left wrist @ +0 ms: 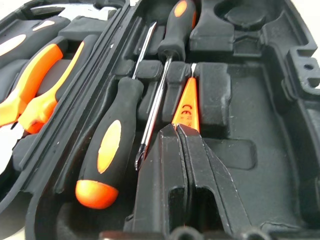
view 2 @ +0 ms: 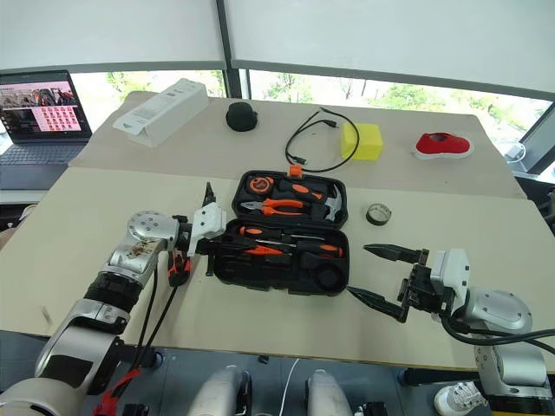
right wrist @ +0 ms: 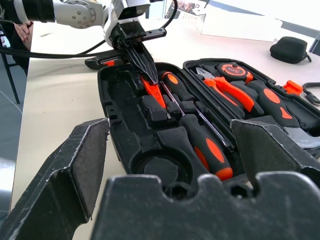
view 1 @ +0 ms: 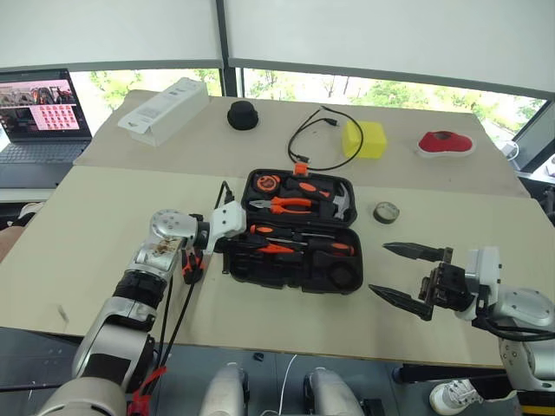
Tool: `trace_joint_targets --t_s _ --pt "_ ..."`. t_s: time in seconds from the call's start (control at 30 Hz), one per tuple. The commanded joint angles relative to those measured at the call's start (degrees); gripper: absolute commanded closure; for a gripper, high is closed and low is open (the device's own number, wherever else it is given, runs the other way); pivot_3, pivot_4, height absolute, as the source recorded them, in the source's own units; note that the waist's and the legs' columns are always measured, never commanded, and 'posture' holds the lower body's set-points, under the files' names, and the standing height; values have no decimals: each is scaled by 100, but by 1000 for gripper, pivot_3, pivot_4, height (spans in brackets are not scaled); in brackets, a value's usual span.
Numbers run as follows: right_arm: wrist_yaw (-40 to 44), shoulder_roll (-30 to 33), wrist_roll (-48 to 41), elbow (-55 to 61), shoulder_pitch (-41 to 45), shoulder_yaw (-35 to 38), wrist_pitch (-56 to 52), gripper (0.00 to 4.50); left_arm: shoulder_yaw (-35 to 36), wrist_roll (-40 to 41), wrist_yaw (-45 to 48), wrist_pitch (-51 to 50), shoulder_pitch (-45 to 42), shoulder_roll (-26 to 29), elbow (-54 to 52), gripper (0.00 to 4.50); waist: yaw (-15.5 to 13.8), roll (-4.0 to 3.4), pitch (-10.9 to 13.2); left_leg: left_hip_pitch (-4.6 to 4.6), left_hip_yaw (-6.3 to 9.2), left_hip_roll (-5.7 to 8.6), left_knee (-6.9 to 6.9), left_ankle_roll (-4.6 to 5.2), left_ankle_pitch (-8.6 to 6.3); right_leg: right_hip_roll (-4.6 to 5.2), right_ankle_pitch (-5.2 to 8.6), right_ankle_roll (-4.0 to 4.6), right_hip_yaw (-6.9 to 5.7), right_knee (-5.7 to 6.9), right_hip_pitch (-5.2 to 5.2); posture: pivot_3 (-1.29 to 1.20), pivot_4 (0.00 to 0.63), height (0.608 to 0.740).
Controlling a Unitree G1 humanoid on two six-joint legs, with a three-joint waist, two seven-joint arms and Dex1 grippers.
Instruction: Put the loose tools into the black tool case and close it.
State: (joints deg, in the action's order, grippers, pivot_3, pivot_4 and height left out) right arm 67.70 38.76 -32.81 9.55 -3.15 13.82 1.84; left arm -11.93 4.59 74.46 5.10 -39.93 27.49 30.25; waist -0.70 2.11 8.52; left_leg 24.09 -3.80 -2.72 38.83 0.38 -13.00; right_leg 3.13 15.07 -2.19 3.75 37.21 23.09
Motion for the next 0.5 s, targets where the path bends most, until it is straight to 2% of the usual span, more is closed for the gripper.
trace_joint_targets --t_s 0.03,0.23,0.33,0.43,0.5 --pt "-59 -24 -72 172 -24 126 57 0 -226 -219 12 -122 60 48 7 4435 1 -2 -1 -2 0 0 0 0 0 0 0 0 0 0 -2 0 150 740" --pt "-81 -33 -58 139 11 98 51 0 -283 -409 -338 -467 196 77 6 4435 3 -8 -7 -15 0 0 0 0 0 0 0 0 0 1 -14 0 150 740" --pt "-71 -82 -64 95 72 93 122 0 244 251 -393 -502 439 51 -444 4435 12 -8 -7 -50 0 -1 -4 1 -2 0 0 -1 0 -3 -48 0 150 740" --pt "-18 -159 -64 -69 169 178 325 0 1052 976 -552 -442 829 186 -1198 3751 65 -7 -6 -62 -1 -8 -8 3 -4 0 1 0 1 -5 -56 0 150 740" --pt "33 -213 9 -242 218 263 598 0 1524 1328 -652 -549 1215 388 -1725 2981 88 -6 -5 -51 4 -10 -7 3 -3 -1 0 1 1 -4 -45 0 150 740"
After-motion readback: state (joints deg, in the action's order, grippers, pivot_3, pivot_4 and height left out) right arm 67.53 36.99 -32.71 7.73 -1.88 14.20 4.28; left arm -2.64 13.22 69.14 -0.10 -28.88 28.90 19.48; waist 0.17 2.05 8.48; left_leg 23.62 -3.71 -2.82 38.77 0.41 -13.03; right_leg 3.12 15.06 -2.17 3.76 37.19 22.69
